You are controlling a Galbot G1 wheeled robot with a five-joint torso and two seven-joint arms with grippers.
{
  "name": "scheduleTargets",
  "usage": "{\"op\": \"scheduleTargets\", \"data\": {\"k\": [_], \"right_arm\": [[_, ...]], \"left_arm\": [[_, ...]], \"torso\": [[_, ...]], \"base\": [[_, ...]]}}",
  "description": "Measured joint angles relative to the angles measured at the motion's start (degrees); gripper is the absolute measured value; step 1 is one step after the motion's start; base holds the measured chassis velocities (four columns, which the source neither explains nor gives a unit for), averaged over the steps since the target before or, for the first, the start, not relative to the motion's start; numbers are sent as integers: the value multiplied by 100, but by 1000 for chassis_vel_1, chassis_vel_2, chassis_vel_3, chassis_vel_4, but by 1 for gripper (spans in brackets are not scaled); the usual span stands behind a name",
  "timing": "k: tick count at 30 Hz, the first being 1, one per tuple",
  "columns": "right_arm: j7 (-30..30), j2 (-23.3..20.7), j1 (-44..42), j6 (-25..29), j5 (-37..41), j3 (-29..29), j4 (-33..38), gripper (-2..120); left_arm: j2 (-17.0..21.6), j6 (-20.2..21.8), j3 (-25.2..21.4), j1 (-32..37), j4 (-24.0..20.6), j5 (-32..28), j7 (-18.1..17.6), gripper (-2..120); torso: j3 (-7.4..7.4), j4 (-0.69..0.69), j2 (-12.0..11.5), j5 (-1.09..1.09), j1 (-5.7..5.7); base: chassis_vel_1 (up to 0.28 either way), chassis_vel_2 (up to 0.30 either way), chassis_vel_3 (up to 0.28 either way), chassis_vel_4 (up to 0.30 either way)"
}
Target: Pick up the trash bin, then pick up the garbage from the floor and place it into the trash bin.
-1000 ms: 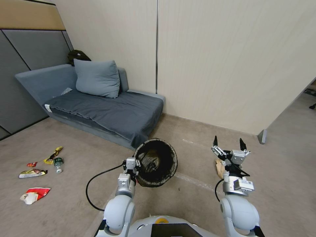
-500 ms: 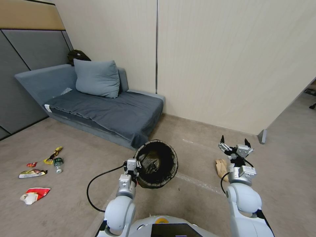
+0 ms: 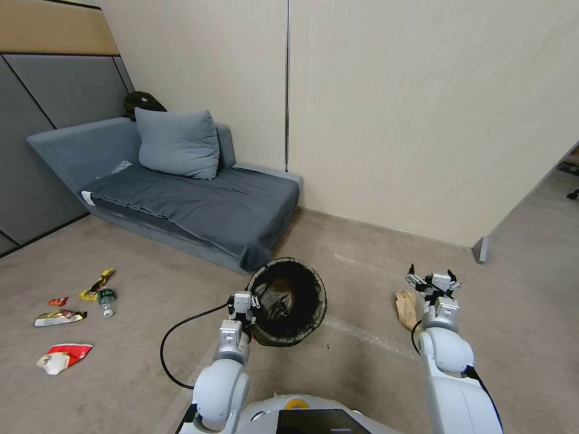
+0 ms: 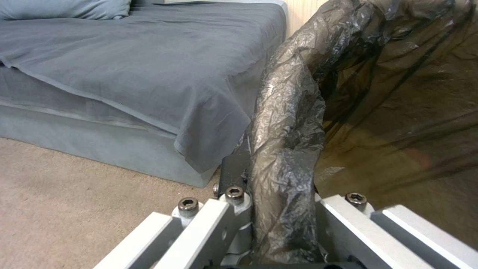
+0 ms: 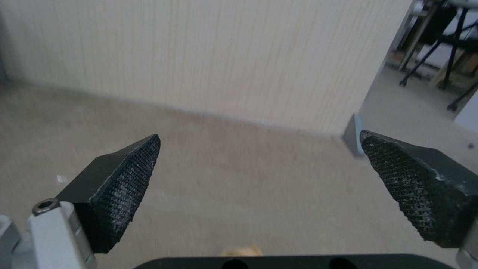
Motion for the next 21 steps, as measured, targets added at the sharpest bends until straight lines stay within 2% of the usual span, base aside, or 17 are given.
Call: {"op": "scheduleTargets", "data": {"k": [2,3,5,6,9,13,15,18,21], "right_arm": [[-78,-32,41,-94,16,11,-249,100],[-91,-42,56,-105,17,19,-285,100],[-97,-43,58,-108,17,19,-294,100],[-103,-43,57,-112,18,19,-299,100],[-108,-46,68,-114,19,19,-339,100],[-184,-99,195,-118,33,-13,-822,100],[-259,-145,319,-119,47,-54,-1286,100],[-286,-158,358,-120,53,-71,-1446,100],[-330,-197,437,-108,98,-107,-1620,100]], "left_arm": [[0,-3,7,0,12,12,-1,1],[1,-6,18,0,19,17,-1,1],[0,-7,27,1,24,18,0,1],[1,-10,35,2,28,23,-1,1],[6,-14,37,4,32,31,-3,1],[19,-16,33,10,30,32,-4,1],[27,-17,27,13,30,32,-5,1],[33,-17,26,17,29,33,-6,1],[37,-18,30,28,27,37,-7,1]], "torso": [[0,-2,0,7,0],[0,-1,0,-4,0],[0,-1,0,-4,0],[0,-1,0,2,0],[0,-1,0,-3,0],[0,-1,0,0,0],[0,0,0,3,0],[0,-1,0,5,0],[-1,-3,0,-6,-1]], "base": [[0,0,0,0],[0,0,0,0],[0,0,0,0],[0,0,0,0],[0,0,0,0],[0,0,0,0],[0,0,0,0],[0,0,0,0],[0,0,0,0]]}}
